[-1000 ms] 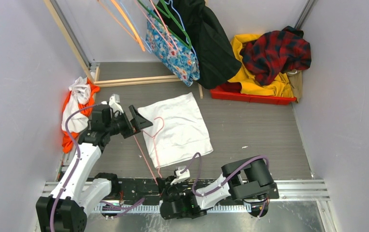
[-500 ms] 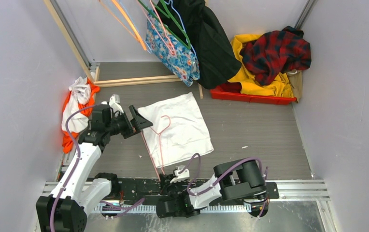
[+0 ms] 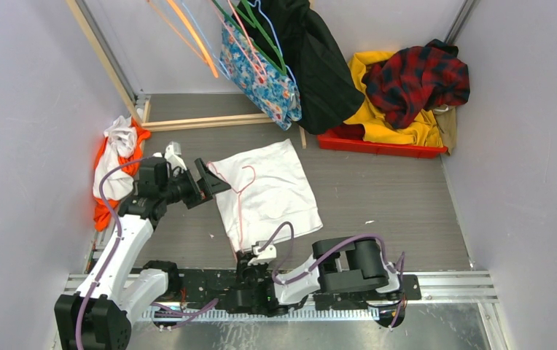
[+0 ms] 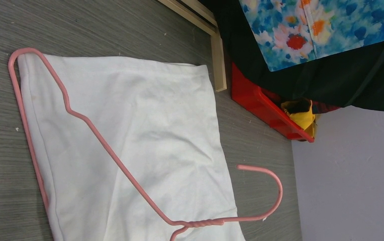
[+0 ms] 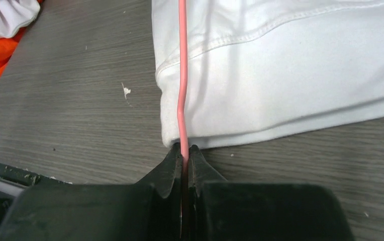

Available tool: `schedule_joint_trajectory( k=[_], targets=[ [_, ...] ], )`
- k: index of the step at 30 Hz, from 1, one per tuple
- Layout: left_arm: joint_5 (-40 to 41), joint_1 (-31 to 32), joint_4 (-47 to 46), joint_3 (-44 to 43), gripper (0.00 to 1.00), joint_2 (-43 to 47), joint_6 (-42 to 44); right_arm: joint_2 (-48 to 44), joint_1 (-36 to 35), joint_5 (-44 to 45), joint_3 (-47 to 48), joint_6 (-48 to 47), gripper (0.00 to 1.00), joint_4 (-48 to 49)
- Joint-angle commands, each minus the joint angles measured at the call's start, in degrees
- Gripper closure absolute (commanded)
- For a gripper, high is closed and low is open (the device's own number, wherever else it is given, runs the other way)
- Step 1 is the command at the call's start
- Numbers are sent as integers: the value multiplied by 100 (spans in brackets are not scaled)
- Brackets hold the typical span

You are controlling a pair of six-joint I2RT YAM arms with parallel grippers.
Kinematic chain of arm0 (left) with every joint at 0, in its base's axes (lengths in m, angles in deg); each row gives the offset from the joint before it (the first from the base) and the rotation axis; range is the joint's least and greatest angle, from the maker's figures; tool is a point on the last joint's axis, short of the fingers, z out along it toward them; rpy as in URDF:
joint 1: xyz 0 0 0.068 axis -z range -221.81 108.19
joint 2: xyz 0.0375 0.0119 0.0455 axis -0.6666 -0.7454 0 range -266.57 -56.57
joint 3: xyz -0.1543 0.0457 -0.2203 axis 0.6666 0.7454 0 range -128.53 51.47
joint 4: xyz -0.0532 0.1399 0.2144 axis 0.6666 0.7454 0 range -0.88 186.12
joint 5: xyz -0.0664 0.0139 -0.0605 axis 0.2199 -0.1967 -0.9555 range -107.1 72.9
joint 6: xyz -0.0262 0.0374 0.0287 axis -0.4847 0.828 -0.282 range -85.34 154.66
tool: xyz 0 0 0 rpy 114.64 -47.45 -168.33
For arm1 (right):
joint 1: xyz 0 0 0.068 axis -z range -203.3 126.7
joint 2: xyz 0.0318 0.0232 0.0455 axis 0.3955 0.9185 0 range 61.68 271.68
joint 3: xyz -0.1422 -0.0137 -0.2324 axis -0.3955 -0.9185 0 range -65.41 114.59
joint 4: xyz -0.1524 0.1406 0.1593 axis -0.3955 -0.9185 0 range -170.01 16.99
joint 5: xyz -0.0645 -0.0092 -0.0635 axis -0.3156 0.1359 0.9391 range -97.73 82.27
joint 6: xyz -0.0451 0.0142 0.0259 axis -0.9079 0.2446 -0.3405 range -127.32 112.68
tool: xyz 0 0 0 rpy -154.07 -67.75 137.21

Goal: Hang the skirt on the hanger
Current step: Hang the skirt on the hanger.

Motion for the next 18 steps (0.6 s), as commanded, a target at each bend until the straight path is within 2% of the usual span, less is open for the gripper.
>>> schedule_joint_trajectory(
  k=[1,11,18],
  targets=[
    [-87,-31,-298,-87,2,7,17,34,171,175,221,185,99,-657],
    [-141,-31,-337,-104,2,-35,14,42,464,115,220,380,99,-1058],
    [-130,-31,-398,-48,2,-58,-12,-213,489,193,-144,819,99,-1431]
  ],
)
